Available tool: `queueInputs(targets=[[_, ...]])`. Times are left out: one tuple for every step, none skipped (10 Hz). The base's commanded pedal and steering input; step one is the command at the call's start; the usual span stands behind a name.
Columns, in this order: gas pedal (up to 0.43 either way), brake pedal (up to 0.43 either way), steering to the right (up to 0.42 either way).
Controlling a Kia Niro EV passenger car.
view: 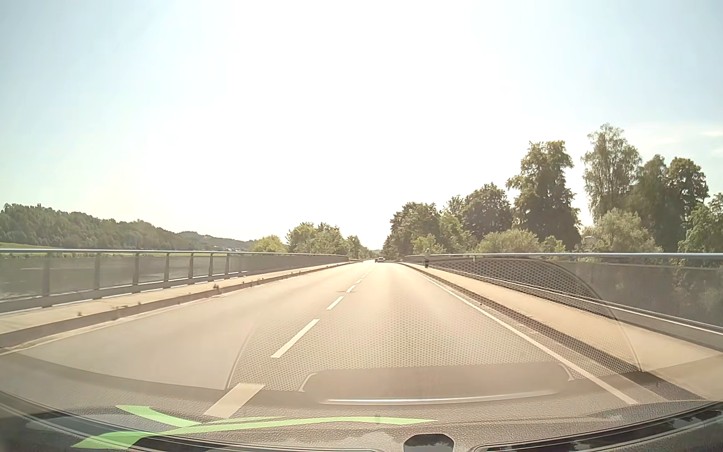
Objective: Follow the waypoints while adhering to traffic rules and regulations
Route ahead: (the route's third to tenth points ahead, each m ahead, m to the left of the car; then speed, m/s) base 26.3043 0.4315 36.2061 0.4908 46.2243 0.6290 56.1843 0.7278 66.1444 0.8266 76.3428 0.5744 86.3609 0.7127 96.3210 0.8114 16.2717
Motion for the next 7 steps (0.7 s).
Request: queueInputs(targets=[[0.189,0.0,-0.003],[0.189,0.0,-0.003],[0.189,0.0,-0.003],[0.189,0.0,-0.003],[0.177,0.0,-0.003],[0.177,0.0,-0.003],[0.177,0.0,-0.003]])
